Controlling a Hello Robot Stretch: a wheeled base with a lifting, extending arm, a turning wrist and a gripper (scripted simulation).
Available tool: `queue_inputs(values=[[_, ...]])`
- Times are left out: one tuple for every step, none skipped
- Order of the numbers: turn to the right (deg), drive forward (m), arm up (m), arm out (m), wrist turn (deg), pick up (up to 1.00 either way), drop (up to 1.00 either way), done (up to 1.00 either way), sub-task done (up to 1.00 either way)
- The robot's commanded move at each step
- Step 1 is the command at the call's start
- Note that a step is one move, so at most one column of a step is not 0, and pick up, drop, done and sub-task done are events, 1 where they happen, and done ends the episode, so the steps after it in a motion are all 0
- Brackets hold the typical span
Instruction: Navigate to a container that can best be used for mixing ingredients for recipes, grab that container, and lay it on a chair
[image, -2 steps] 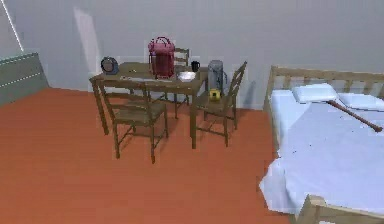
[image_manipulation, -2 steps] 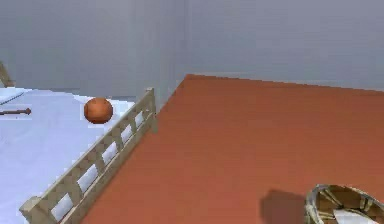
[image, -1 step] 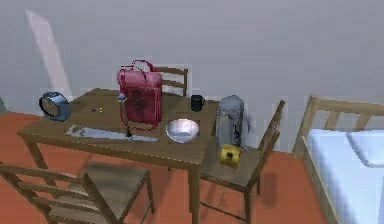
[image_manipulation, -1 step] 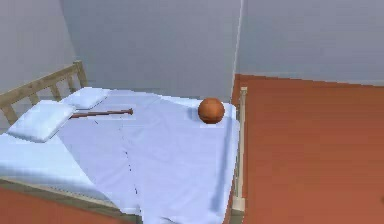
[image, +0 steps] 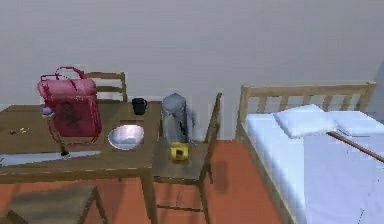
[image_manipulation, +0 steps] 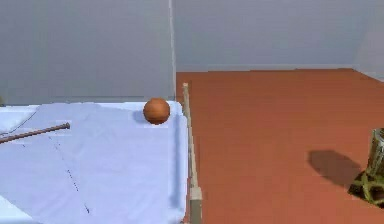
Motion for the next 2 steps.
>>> queue_inputs(values=[[0.0,0.15,0.0,0.0,0.0,0.0,0.0,0.0,0.0],[-45.0,0.0,0.0,0.0,0.0,0.0,0.0,0.0,0.0]])
